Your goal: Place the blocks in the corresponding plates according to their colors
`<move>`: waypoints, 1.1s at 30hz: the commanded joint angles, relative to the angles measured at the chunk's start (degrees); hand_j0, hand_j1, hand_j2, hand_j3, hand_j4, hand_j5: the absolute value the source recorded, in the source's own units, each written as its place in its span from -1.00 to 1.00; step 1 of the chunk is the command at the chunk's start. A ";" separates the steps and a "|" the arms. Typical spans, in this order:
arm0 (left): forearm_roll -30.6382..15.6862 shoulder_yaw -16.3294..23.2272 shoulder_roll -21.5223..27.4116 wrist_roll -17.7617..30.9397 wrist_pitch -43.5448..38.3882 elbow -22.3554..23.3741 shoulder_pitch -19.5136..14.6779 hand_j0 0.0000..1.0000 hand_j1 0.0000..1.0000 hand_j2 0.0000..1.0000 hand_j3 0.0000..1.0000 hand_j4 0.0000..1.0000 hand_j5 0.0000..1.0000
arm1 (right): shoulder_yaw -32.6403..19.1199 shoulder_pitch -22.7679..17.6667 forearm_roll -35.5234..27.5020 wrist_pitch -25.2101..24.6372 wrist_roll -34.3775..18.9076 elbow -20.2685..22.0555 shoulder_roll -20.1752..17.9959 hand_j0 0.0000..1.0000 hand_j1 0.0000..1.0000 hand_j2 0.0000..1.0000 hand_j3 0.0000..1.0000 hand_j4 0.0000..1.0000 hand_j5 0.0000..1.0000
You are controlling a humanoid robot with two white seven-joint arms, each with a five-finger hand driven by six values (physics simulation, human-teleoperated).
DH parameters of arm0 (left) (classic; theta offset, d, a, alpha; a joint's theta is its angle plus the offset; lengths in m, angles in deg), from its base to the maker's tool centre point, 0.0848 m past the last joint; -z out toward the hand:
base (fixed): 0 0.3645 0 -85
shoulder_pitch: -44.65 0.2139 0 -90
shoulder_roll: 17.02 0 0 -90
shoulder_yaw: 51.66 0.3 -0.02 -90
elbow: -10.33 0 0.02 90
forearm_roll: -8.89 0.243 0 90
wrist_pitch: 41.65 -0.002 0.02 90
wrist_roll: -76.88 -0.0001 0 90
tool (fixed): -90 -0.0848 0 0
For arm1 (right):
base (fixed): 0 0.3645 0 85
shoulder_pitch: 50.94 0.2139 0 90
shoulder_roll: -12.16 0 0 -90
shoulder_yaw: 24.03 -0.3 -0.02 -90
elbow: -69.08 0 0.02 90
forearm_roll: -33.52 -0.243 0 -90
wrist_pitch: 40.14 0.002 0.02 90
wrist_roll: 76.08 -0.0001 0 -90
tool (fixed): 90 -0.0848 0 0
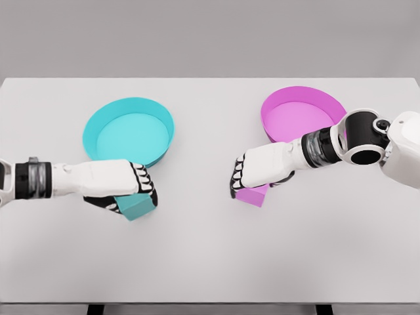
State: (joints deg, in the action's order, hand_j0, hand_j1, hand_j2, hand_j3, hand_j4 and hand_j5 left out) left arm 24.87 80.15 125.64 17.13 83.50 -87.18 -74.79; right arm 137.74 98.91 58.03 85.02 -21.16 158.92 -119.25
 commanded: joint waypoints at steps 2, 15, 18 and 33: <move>-0.95 -2.17 0.07 -0.10 -0.15 -0.40 -0.18 0.00 0.00 0.00 0.00 0.00 0.00 | 0.04 0.00 -0.34 -0.16 0.08 0.07 0.01 0.16 0.16 0.16 0.16 0.16 0.16; -2.18 -10.34 -2.83 -0.19 -0.15 0.30 -0.18 0.00 0.00 0.00 0.00 0.00 0.00 | -0.76 0.35 -0.69 -0.16 0.08 0.33 -0.07 -0.05 -0.05 -0.05 -0.05 -0.05 -0.05; -2.09 -10.78 -4.50 -0.10 -0.15 3.29 -0.53 0.00 0.00 0.00 0.00 0.00 0.00 | -1.02 0.53 -0.87 -0.16 0.08 0.42 0.01 -0.05 -0.05 -0.05 -0.05 -0.05 -0.05; -1.57 -10.61 -14.26 0.25 -0.15 21.48 -6.50 0.00 0.00 0.00 0.00 0.00 0.00 | -13.41 0.44 -8.60 -0.16 0.08 -3.61 -2.27 -0.04 -0.04 -0.04 -0.04 -0.04 -0.04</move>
State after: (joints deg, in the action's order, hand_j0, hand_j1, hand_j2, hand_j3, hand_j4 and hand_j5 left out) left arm 23.67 69.52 112.29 17.37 83.52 -67.84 -81.55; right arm 126.74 99.53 51.56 85.01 -21.12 157.03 -121.14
